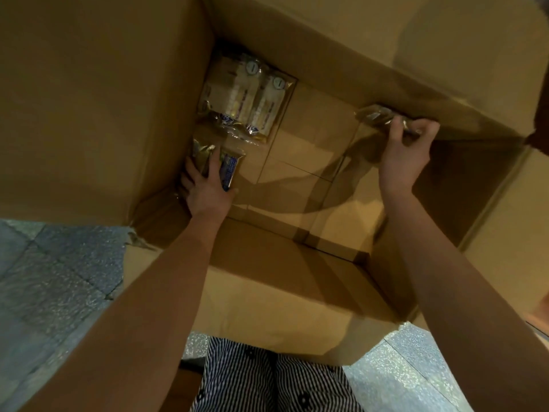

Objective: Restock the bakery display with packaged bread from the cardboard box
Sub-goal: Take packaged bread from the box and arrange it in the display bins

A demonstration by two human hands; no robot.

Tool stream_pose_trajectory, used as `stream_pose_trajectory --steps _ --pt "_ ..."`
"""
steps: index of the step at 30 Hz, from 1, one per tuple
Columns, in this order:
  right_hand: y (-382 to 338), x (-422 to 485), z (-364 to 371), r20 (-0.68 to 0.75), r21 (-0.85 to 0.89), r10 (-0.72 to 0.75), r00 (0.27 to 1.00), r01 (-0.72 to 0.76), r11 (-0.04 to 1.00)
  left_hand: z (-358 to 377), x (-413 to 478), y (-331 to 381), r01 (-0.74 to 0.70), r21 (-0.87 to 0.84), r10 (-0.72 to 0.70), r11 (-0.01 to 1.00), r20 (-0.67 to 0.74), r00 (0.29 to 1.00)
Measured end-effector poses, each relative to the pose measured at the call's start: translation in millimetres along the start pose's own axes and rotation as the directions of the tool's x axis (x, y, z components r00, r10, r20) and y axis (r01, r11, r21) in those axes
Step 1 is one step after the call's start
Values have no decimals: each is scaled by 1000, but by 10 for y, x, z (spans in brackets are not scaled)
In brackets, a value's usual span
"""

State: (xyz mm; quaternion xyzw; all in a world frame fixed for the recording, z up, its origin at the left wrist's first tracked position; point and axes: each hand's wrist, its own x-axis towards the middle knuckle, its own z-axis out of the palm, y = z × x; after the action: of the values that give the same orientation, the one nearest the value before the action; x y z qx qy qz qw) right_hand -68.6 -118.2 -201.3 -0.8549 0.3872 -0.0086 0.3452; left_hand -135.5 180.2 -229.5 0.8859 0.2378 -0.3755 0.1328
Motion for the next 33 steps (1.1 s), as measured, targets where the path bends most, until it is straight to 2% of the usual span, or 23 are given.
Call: stream_pose_trajectory --steps 4,8,10,16,20,23,27,31,33 --pt "-109 63 114 -50 125 125 991 -118 985 -19 -8 -31 -27 21 28 999 -44 999" --pt "-142 -32 176 -29 181 240 970 -231 956 -77 -7 -33 -44 5 44 999 -52 998" --pt "-158 -57 189 -19 199 252 967 -244 949 -132 -19 -17 -68 -30 67 997 -36 997" --pt "-267 -175 79 124 304 419 899 -436 847 -371 -164 97 -156 -182 162 971 18 987" --pt "-359 -555 -208 183 297 328 927 -370 880 -554 -459 101 -249 -303 266 920 18 964" --pt "-456 -937 -521 262 333 304 916 -382 862 -749 -743 76 -236 -435 279 869 38 959" --pt "-599 -1404 -953 329 374 293 898 -409 832 -1049 -1154 54 -184 -662 326 727 96 940" --pt "-753 -1827 -1372 371 438 137 918 -303 846 -1274 -1530 14 -199 -780 367 593 42 929" --pt "-861 -1979 -1542 370 485 93 924 -277 829 -1378 -1722 2 -210 -799 348 563 -1 938"
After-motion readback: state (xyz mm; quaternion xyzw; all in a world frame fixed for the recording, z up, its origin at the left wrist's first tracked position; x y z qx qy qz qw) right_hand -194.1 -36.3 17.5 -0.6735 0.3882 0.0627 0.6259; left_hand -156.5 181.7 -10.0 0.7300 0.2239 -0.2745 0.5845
